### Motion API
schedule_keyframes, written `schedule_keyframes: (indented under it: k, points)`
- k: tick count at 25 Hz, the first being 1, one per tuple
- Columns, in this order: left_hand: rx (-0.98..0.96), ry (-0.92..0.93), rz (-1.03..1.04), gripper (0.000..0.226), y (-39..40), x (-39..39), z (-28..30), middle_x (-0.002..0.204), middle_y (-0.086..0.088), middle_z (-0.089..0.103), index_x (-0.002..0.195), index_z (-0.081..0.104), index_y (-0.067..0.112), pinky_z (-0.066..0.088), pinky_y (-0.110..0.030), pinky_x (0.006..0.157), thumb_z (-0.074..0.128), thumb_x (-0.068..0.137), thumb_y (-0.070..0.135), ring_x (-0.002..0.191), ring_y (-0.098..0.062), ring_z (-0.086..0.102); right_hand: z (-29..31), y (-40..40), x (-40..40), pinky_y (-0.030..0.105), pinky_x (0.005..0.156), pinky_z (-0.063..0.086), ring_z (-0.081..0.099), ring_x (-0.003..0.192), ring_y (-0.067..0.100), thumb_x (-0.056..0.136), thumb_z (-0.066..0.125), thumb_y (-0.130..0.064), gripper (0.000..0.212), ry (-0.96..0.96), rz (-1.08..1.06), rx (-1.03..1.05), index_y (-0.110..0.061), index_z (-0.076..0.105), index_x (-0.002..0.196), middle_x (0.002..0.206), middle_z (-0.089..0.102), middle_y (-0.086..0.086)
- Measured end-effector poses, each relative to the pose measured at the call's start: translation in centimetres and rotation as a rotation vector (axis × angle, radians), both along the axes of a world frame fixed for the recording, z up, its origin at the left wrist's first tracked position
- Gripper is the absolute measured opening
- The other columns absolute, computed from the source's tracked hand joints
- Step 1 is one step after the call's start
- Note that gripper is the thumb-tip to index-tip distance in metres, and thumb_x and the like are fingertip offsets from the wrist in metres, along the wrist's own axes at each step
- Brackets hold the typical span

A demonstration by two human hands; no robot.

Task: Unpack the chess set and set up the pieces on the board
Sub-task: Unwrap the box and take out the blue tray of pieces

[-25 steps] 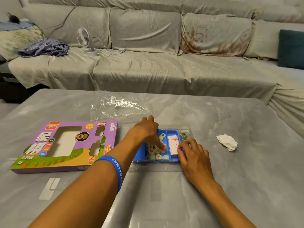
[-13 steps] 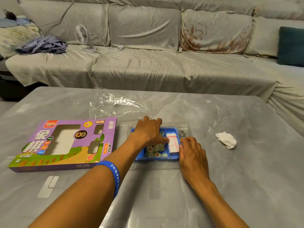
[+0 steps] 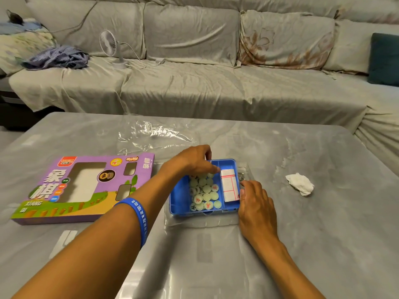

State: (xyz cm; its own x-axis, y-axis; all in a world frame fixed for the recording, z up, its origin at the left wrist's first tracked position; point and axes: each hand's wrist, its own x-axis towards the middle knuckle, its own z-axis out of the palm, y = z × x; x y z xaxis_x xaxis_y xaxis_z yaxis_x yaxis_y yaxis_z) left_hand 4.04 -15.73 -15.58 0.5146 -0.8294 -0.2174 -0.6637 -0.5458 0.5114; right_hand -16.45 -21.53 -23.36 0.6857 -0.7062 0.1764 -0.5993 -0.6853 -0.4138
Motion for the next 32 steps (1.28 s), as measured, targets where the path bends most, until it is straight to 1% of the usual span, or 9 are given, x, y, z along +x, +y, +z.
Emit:
schedule_keyframes:
  k: [4,6,8,11,14,21,24,27,32]
  points:
    - [0.027,0.11,-0.03,0.049,1.2,0.9,0.3,0.115,-0.003,0.06,0.122,0.053,0.022,0.054,-0.032,0.08,0.067,0.082,0.046,0.095,-0.019,0.061,0.1,0.0,-0.4,0.028,0.087,0.047,0.048,0.117,0.014,0.098,0.035,-0.035,0.039,-0.012,0.005,-0.041,-0.017,0.043,0.132,0.134,0.047,0.003]
    - [-0.095,0.208,0.059,0.048,2.0,1.4,1.0,0.111,-0.003,0.066,0.121,0.058,0.017,0.056,-0.035,0.081,0.067,0.084,0.045,0.092,-0.018,0.065,0.1,-0.4,-0.8,0.033,0.08,0.046,0.053,0.105,0.019,0.101,0.031,-0.032,0.033,-0.042,-0.02,-0.123,-0.016,0.049,0.123,0.124,0.052,0.003]
    - [-0.253,0.314,0.177,0.037,2.9,1.8,1.9,0.098,0.0,0.07,0.11,0.065,0.016,0.057,-0.03,0.07,0.065,0.086,0.043,0.082,-0.013,0.067,-0.1,-1.4,-1.4,0.04,0.076,0.045,0.056,0.097,0.027,0.1,0.033,-0.028,0.03,-0.064,-0.098,-0.193,-0.014,0.054,0.116,0.115,0.054,0.007]
    - [-0.416,0.403,0.334,0.027,4.4,1.7,2.7,0.094,-0.001,0.071,0.103,0.066,0.017,0.047,-0.019,0.054,0.062,0.089,0.039,0.07,-0.007,0.065,-0.2,-3.9,-2.3,0.045,0.081,0.044,0.053,0.103,0.033,0.099,0.037,-0.028,0.031,0.004,-0.233,-0.194,-0.01,0.054,0.118,0.116,0.054,0.012]
    - [-0.471,0.592,0.476,0.025,6.1,0.6,1.8,0.092,-0.005,0.073,0.104,0.062,0.014,0.052,-0.025,0.052,0.062,0.09,0.035,0.067,-0.013,0.07,0.0,-7.0,-2.5,0.046,0.086,0.043,0.051,0.106,0.036,0.099,0.04,-0.028,0.032,0.045,-0.313,-0.214,-0.007,0.054,0.12,0.121,0.054,0.015]
    - [-0.449,0.842,0.659,0.017,9.7,-4.6,-3.3,0.092,-0.008,0.073,0.1,0.061,0.015,0.057,-0.034,0.063,0.059,0.093,0.031,0.075,-0.02,0.072,1.0,-12.4,-1.7,0.051,0.095,0.036,0.045,0.116,0.038,0.101,0.033,-0.033,0.037,0.113,-0.386,-0.187,-0.009,0.053,0.121,0.132,0.049,0.016]
    - [-0.367,0.635,0.638,0.021,10.0,-5.6,-5.3,0.094,-0.002,0.072,0.1,0.061,0.018,0.057,-0.032,0.068,0.053,0.095,0.037,0.079,-0.015,0.07,1.2,-10.7,-1.7,0.051,0.094,0.034,0.044,0.116,0.036,0.099,0.038,-0.03,0.03,-0.013,-0.348,-0.275,-0.012,0.054,0.117,0.13,0.051,0.011]
    - [-0.322,0.326,0.597,0.027,10.1,-5.5,-6.3,0.097,0.003,0.068,0.104,0.059,0.02,0.057,-0.037,0.077,0.048,0.096,0.043,0.085,-0.012,0.067,1.2,-4.8,-1.2,0.045,0.087,0.04,0.05,0.109,0.031,0.095,0.036,-0.033,0.033,-0.191,-0.142,-0.249,-0.015,0.057,0.114,0.121,0.056,0.006]
    - [-0.254,0.224,0.559,0.03,11.9,-3.9,-6.6,0.103,0.002,0.061,0.111,0.053,0.019,0.05,-0.026,0.066,0.043,0.097,0.044,0.089,-0.013,0.061,-0.4,2.0,-0.1,0.031,0.082,0.04,0.051,0.098,0.016,0.095,0.036,-0.038,0.03,-0.062,0.131,-0.085,-0.023,0.056,0.111,0.113,0.057,-0.005]
